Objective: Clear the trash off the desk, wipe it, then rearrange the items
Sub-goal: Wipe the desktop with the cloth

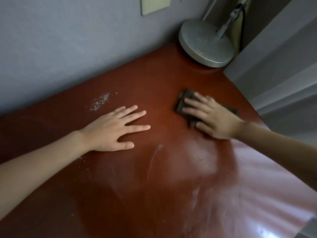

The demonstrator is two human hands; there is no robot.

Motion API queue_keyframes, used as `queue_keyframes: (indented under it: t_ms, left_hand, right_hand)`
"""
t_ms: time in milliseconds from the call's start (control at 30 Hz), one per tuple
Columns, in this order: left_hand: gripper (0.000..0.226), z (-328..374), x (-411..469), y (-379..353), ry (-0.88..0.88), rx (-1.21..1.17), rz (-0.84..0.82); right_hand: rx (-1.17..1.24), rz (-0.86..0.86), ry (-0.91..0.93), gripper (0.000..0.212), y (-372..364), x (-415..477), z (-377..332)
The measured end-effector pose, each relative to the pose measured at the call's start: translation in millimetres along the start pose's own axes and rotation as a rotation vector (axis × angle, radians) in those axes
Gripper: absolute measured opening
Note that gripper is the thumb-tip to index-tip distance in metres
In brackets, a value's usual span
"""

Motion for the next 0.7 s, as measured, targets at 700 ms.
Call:
queue_keyframes:
  t_ms: [700]
  left_hand:
    - [0.058, -4, 3, -7, -0.021, -0.132, 0.035]
  right_hand:
    - [0.032, -0.001, -0.187, 0.056, 16, 113, 50]
Point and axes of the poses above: each hand's wrist, its own x-axis towards the middle knuckle, its own y-axis out of the back of the hand, z = x × y, the point moved 3 cm from there along x, towards the middle knuckle, and after that the axes turned 3 degrees about z, right-handed, at the moved point
